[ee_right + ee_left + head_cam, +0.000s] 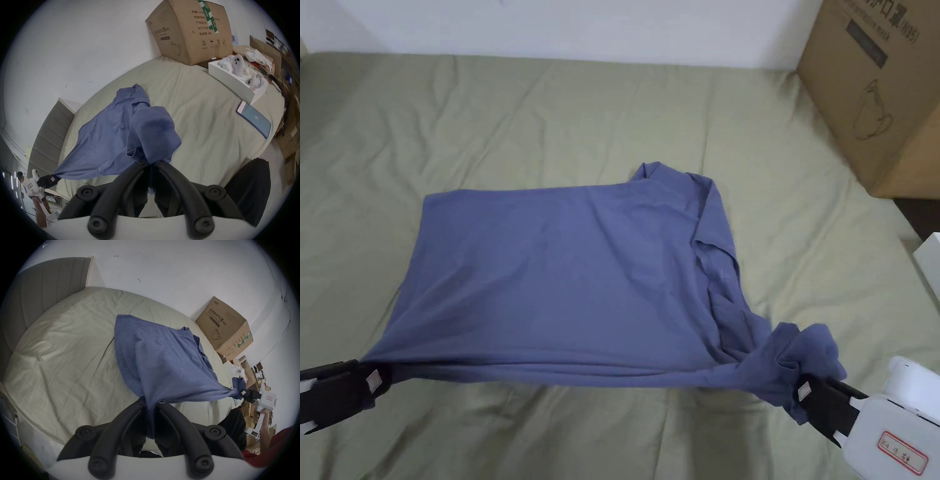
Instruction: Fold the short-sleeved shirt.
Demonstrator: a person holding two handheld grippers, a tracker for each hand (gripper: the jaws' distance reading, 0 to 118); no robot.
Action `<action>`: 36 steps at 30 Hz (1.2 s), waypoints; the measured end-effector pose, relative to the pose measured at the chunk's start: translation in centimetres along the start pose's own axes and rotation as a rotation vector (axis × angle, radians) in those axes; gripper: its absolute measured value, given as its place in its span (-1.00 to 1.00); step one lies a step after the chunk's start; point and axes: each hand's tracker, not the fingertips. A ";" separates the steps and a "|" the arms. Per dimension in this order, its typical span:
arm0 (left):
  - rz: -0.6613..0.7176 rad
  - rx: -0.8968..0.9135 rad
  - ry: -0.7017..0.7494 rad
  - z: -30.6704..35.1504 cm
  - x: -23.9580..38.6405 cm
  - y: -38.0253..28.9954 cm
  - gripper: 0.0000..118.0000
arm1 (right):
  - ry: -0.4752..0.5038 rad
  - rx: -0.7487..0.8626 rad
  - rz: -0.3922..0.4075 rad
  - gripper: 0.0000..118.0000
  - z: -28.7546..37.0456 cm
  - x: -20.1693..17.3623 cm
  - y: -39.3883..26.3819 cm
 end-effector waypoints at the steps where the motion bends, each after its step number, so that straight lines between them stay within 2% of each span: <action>1: 0.000 0.000 -0.002 0.0 0.2 0.2 -0.87 | 0.009 -0.001 0.007 -0.92 -0.1 -0.1 0.0; 5: -0.011 0.013 0.004 -0.4 0.3 1.7 -0.87 | 0.029 0.014 0.031 -0.92 -1.3 -1.0 1.0; 7: 0.031 0.029 -0.023 -0.7 0.0 2.8 -0.87 | 0.039 0.039 0.084 -0.92 -2.1 -2.0 2.2; 11: -0.017 0.025 0.033 -2.3 0.1 5.1 -0.87 | 0.047 0.063 0.199 -0.92 -4.7 -4.2 4.8; 14: -0.010 0.016 0.044 -4.5 -0.5 6.7 -0.87 | 0.055 0.053 0.246 -0.92 -7.6 -5.8 6.5; 17: 0.008 -0.007 0.079 -7.3 -1.3 8.1 -0.87 | 0.010 0.035 0.320 -0.92 -11.3 -6.8 7.7; 21: -0.006 -0.039 0.129 -10.9 -1.9 9.3 -0.87 | 0.011 -0.006 0.323 -0.92 -15.4 -7.3 8.8; 24: -0.003 -0.071 0.146 -13.6 -2.5 10.1 -0.87 | -0.052 -0.030 0.362 -0.92 -18.6 -7.4 9.2; 28: -0.036 -0.111 0.187 -16.4 -2.6 10.7 -0.87 | -0.077 -0.048 0.352 -0.92 -21.6 -7.0 9.4; 31: -0.055 -0.143 0.203 -18.1 -2.9 11.2 -0.87 | -0.086 -0.047 0.355 -0.92 -22.9 -7.1 9.6; 36: -0.060 -0.167 0.218 -20.0 -3.4 11.7 -0.87 | -0.110 -0.015 0.406 -0.92 -23.8 -8.0 9.9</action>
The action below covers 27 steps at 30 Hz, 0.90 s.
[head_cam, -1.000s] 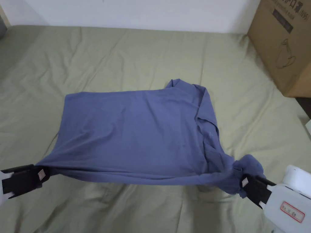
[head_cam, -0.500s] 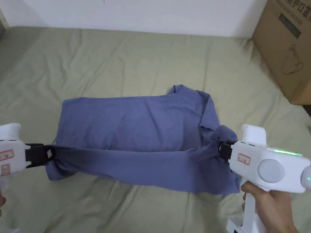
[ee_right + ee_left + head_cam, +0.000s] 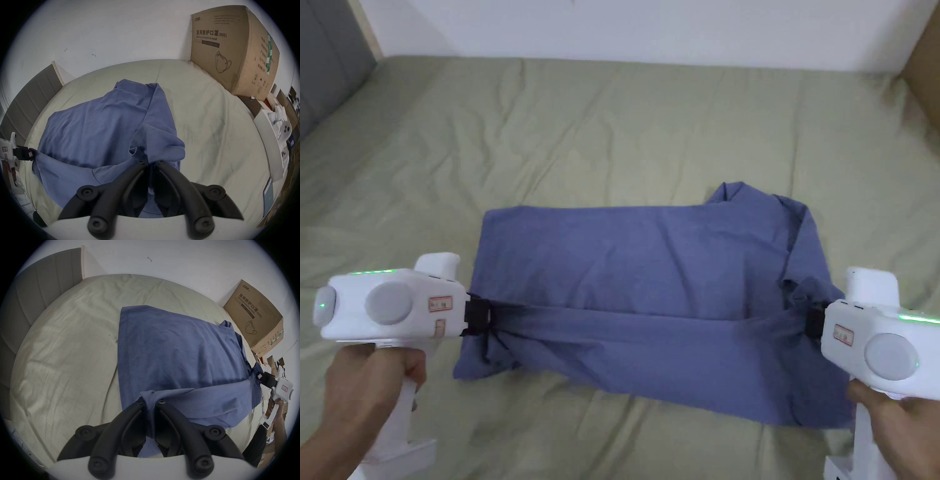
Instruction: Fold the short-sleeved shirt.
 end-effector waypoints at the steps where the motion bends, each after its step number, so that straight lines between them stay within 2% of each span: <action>1: 0.004 -0.007 0.001 -0.4 0.0 0.2 -0.87 | 0.002 -0.004 0.013 -0.92 -0.4 -0.1 0.2; 6: 0.018 -0.011 0.016 -1.3 -0.3 0.2 -0.85 | -0.011 -0.010 0.027 -0.92 -1.2 -1.2 0.5; 7: 0.018 -0.012 0.020 -1.4 -0.4 0.1 -0.75 | -0.017 -0.011 0.025 -0.89 -1.4 -1.2 0.6; 8: 0.021 -0.010 0.018 -1.4 -0.5 0.0 -0.43 | -0.017 -0.017 0.023 -0.62 -1.3 -1.3 0.6; 9: 0.031 0.002 0.028 -1.3 -0.8 0.0 -0.02 | -0.026 -0.020 0.017 -0.11 -1.2 -1.3 0.7; 10: 0.046 0.015 0.040 -1.0 -1.0 -0.1 0.48 | -0.031 -0.025 0.011 0.56 -1.0 -1.3 0.8; 11: 0.070 0.036 0.029 -0.3 -1.3 -0.3 0.90 | -0.038 -0.037 0.006 1.00 -0.6 -1.2 1.1; 12: 0.087 0.080 -0.004 0.6 -1.6 -0.5 0.96 | -0.035 -0.005 -0.003 1.00 0.3 -1.1 1.1; 14: 0.113 0.181 -0.051 3.4 -1.8 -0.9 0.92 | -0.036 0.136 0.008 1.00 3.7 -0.7 1.4; 16: 0.087 0.314 -0.083 7.2 -1.1 -2.0 0.92 | 0.008 0.268 -0.016 1.00 7.7 -0.4 1.1; 18: 0.001 0.456 -0.068 11.4 0.6 -3.4 0.92 | 0.052 0.388 -0.025 1.00 12.1 -0.3 0.4; 20: -0.104 0.680 -0.024 16.5 3.2 -6.2 0.93 | 0.044 0.547 -0.012 1.00 17.1 -0.8 -0.8; 22: -0.198 0.825 -0.022 20.6 5.9 -8.7 0.94 | 0.044 0.695 0.014 1.00 21.7 -1.3 -2.2; 25: -0.272 1.020 0.015 25.0 9.2 -12.5 0.95 | -0.014 0.793 0.081 1.00 27.1 -4.1 -4.0; 27: -0.283 1.097 0.018 26.0 10.0 -14.1 0.95 | -0.007 0.798 0.091 0.99 29.3 -4.8 -4.8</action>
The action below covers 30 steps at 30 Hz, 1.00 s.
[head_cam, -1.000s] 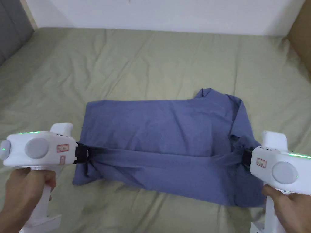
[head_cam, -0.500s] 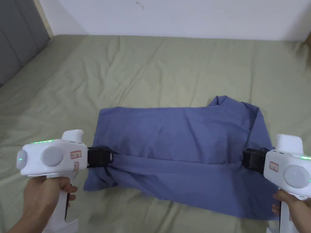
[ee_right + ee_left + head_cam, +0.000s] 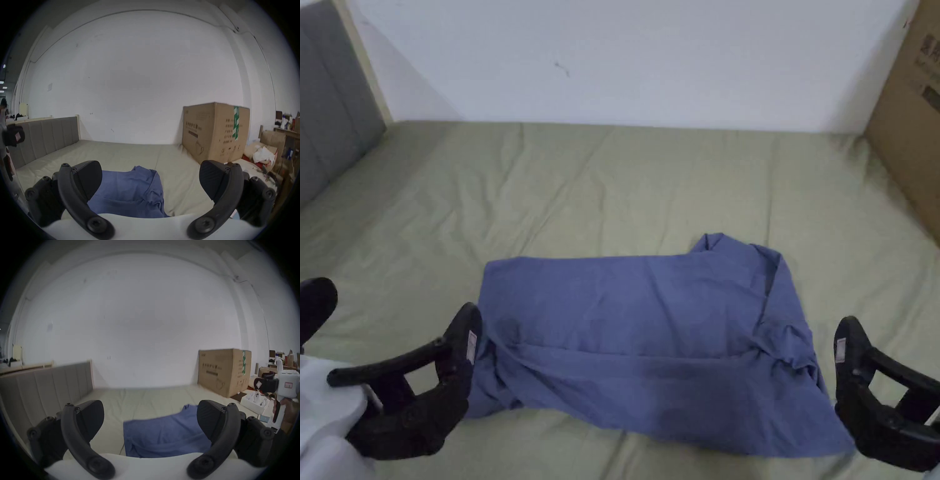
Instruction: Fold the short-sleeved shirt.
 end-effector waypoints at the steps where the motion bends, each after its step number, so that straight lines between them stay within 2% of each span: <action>1: -0.031 0.010 -0.013 0.8 0.6 0.3 0.95 | 0.029 -0.008 -0.004 0.99 0.4 0.8 -0.3; 3: -0.072 0.007 -0.004 1.2 1.4 0.2 0.90 | 0.076 -0.054 -0.032 0.93 1.4 0.5 0.2; 4: -0.056 -0.011 -0.046 1.5 1.5 0.2 0.73 | 0.123 -0.054 -0.052 0.64 1.9 0.5 0.3; 5: -0.043 -0.035 -0.074 1.5 1.6 0.1 0.01 | 0.035 -0.027 -0.034 -0.58 1.7 0.7 -0.5; 6: -0.045 -0.066 -0.050 1.4 1.7 0.0 -0.99 | -0.070 -0.053 0.020 -1.00 2.1 0.7 -1.2; 7: -0.069 -0.076 -0.008 0.8 1.8 0.0 -1.00 | 0.008 -0.023 -0.022 -1.00 2.5 1.2 -0.7; 8: 0.024 -0.071 -0.067 0.6 1.1 0.0 -1.00 | 0.076 -0.081 -0.050 -1.00 2.6 1.5 -0.3; 9: 0.055 -0.096 -0.096 0.1 0.8 0.1 -1.00 | 0.034 -0.063 -0.048 -1.00 2.6 1.5 -1.1; 10: 0.055 -0.120 -0.039 -0.3 0.7 0.0 -1.00 | 0.024 -0.053 -0.030 -1.00 2.8 1.6 -1.2; 14: 0.104 -0.208 -0.053 -1.9 -1.3 -1.3 -1.00 | 0.044 -0.073 -0.021 -1.00 2.7 2.0 -1.5; 16: 0.248 -0.365 -0.109 -3.5 -3.1 -3.7 -1.00 | 0.051 -0.093 -0.035 -1.00 2.6 2.1 -1.8; 17: 0.303 -0.429 -0.084 -5.0 -4.0 -5.2 -1.00 | 0.067 -0.111 -0.050 -1.00 2.3 1.7 -2.3; 19: 0.428 -0.682 -0.018 -8.0 -6.0 -8.8 -1.00 | 0.076 -0.124 -0.059 -1.00 2.2 1.6 -2.7; 20: 0.444 -0.772 0.030 -9.2 -6.7 -10.5 -0.72 | 0.083 -0.129 -0.059 -1.00 2.2 1.5 -2.8; 21: 0.392 -0.783 0.062 -10.2 -7.3 -12.2 -0.23 | 0.095 -0.137 -0.057 -1.00 2.1 1.0 -3.1; 22: 0.365 -0.842 0.102 -11.2 -7.8 -13.6 0.44 | 0.098 -0.144 -0.056 -1.00 2.0 0.9 -3.3; 23: 0.396 -0.908 0.112 -11.7 -7.9 -15.5 0.95 | 0.105 -0.148 -0.056 -1.00 2.0 0.8 -3.4; 24: 0.429 -0.940 0.105 -12.4 -8.4 -16.8 0.94 | 0.107 -0.150 -0.055 -1.00 2.0 0.8 -3.5; 25: 0.487 -0.969 0.104 -13.1 -8.9 -17.9 0.84 | 0.108 -0.155 -0.053 -1.00 2.0 0.5 -3.6; 27: 0.534 -0.978 0.110 -13.9 -9.2 -19.3 0.83 | 0.115 -0.165 -0.049 -1.00 1.6 0.5 -3.8; 28: 0.524 -0.991 0.112 -14.6 -9.3 -19.8 0.83 | 0.113 -0.166 -0.045 -1.00 1.4 0.5 -3.9; 30: 0.466 -1.033 0.162 -15.5 -9.0 -20.6 0.68 | 0.113 -0.178 -0.050 -1.00 1.4 -0.3 -3.2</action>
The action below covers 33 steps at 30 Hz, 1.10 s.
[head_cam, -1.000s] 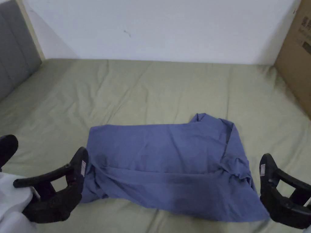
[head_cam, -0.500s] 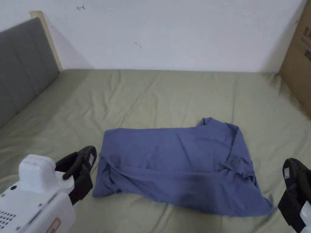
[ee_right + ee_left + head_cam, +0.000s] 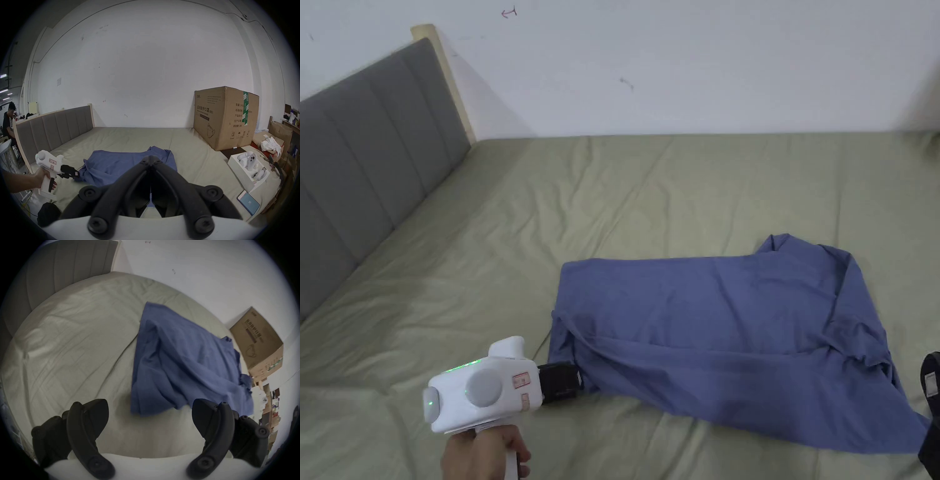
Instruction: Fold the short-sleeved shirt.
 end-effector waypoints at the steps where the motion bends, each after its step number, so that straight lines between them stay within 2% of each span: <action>1: 0.011 0.005 -0.013 -0.4 0.5 -0.2 0.63 | -0.002 -0.005 -0.006 -1.00 -0.2 0.0 0.0; 2: 0.024 -0.014 -0.034 -0.8 0.5 -0.1 0.63 | -0.004 -0.008 -0.011 -1.00 -0.3 -0.1 0.2; 4: 0.014 -0.034 -0.039 -1.0 1.1 -0.3 0.26 | -0.009 -0.017 -0.011 -1.00 -0.5 -0.3 0.4; 7: -0.120 -0.073 0.052 -1.4 2.4 -0.6 0.08 | -0.012 -0.028 -0.015 -1.00 -0.8 0.0 0.1; 8: -0.139 -0.064 0.075 -1.2 2.4 -0.6 -0.29 | -0.012 -0.032 -0.017 -1.00 -0.9 0.0 0.1; 9: -0.150 -0.050 0.080 -1.1 2.6 -0.4 -0.90 | -0.017 -0.034 -0.013 -1.00 -0.9 0.0 0.1; 11: -0.128 -0.008 0.033 0.2 2.1 -0.3 -0.91 | -0.031 -0.045 0.025 -1.00 -0.9 0.2 -0.3; 13: -0.145 -0.015 0.018 0.3 2.3 0.2 -0.91 | -0.038 -0.057 0.021 -1.00 -1.3 0.7 -0.7; 17: -0.122 -0.028 -0.022 0.7 2.2 0.5 -0.91 | -0.033 -0.165 -0.106 -1.00 -3.4 3.4 -2.0; 18: -0.097 -0.023 -0.044 0.9 2.0 0.4 -0.91 | -0.034 -0.208 -0.152 -0.90 -4.5 4.4 -2.5; 19: -0.091 -0.014 -0.053 1.2 1.7 0.3 -0.91 | -0.023 -0.286 -0.227 -0.55 -5.9 5.3 -3.1; 20: -0.091 -0.006 -0.054 1.5 1.5 0.3 -0.91 | -0.028 -0.356 -0.281 0.28 -7.1 6.4 -3.8; 21: -0.085 0.002 -0.062 2.1 2.3 0.4 -0.91 | -0.043 -0.442 -0.344 0.73 -8.9 7.8 -4.9; 22: -0.079 0.002 -0.067 2.4 2.2 0.4 -0.91 | -0.051 -0.545 -0.432 0.84 -10.4 9.0 -6.0; 23: -0.069 0.008 -0.077 2.7 2.0 0.2 -0.91 | -0.022 -0.604 -0.574 0.84 -11.3 10.6 -7.3; 25: -0.058 0.012 -0.093 3.1 2.4 0.4 -0.91 | 0.029 -0.616 -0.823 0.84 -12.7 12.9 -9.6; 26: -0.050 0.013 -0.102 3.3 2.3 0.3 -0.91 | -0.007 -0.630 -0.923 0.84 -13.2 13.6 -10.5; 28: -0.048 0.013 -0.106 3.7 2.4 0.0 -0.91 | 0.071 -0.610 -1.108 0.84 -13.9 15.0 -12.2; 29: -0.050 0.014 -0.108 3.5 2.5 0.3 -0.91 | 0.068 -0.618 -1.176 0.84 -14.2 15.2 -12.7; 30: -0.057 0.011 -0.106 3.5 2.6 0.3 -0.91 | 0.056 -0.641 -1.181 0.84 -14.5 15.7 -13.5; 32: -0.059 0.008 -0.100 3.7 2.5 0.1 -0.91 | 0.108 -0.641 -1.181 0.84 -14.9 16.5 -14.8; 33: -0.055 0.008 -0.104 3.5 2.6 0.4 -0.91 | 0.061 -0.649 -1.170 0.84 -15.2 16.4 -15.1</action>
